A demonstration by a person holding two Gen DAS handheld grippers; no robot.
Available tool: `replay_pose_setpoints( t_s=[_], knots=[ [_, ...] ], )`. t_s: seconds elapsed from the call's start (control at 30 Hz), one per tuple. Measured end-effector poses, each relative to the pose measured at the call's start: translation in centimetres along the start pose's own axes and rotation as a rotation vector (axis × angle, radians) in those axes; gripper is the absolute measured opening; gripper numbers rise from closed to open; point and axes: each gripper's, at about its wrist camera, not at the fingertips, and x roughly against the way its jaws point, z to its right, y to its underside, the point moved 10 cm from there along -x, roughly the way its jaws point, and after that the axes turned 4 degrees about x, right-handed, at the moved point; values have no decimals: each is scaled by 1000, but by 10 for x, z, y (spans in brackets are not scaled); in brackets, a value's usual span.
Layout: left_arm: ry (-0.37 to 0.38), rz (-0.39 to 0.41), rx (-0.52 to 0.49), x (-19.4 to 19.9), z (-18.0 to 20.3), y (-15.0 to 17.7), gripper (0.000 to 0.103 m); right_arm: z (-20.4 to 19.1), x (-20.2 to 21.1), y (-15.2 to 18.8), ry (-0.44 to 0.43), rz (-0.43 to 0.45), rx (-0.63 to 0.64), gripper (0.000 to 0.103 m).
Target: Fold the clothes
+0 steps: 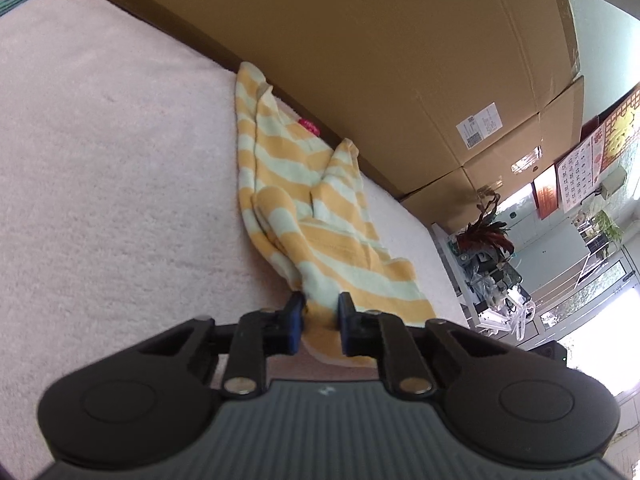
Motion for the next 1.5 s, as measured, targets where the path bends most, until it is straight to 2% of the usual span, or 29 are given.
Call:
replay_pose_setpoints(
  t_s=[0.1,0.23,0.47,0.53,0.63,0.77,0.83,0.87,0.93,0.97,1.0,1.07,1.13,1.23,1.3,1.43,1.47,1.5],
  knots=[
    [18,11,37,1,-6,3,9,-5,3,2,1,5,4,15],
    [36,33,28,16,-3,16,8,-9,6,7,-2,3,6,14],
    [28,0,82,25,-13,34,8,-2,6,19,33,-24,-1,14],
    [27,-8,58,34,-8,41,7,-3,13,30,35,-50,7,14],
    [48,-51,80,46,-3,61,7,-5,27,47,38,-88,19,15],
    [34,-54,74,53,-7,82,8,-1,44,62,38,-92,14,16],
    [38,-43,64,52,-8,83,11,2,44,63,47,-70,33,22],
    [33,-42,45,52,-7,83,11,3,42,62,44,-62,35,28],
    [15,-43,-12,55,-3,84,16,3,40,61,35,-57,47,30],
    [6,-45,-36,57,-2,85,20,2,41,61,39,-59,60,30],
    [3,-48,-48,61,-2,87,34,1,44,62,44,-61,73,31],
    [10,-45,-46,69,-4,89,40,-1,50,62,54,-67,100,37],
    [19,-44,-35,74,-6,93,51,-2,59,62,60,-64,116,43],
    [42,-32,-10,71,-5,94,55,6,60,65,43,-86,90,43],
    [45,-14,3,67,-3,90,55,9,53,67,9,-91,46,38],
    [28,-8,-41,65,3,91,55,11,44,68,-32,-89,-26,37],
    [25,-7,-60,65,4,93,53,11,44,68,-33,-89,-24,37],
    [16,-4,-75,65,5,94,43,10,44,68,-34,-89,-19,37]
  ],
)
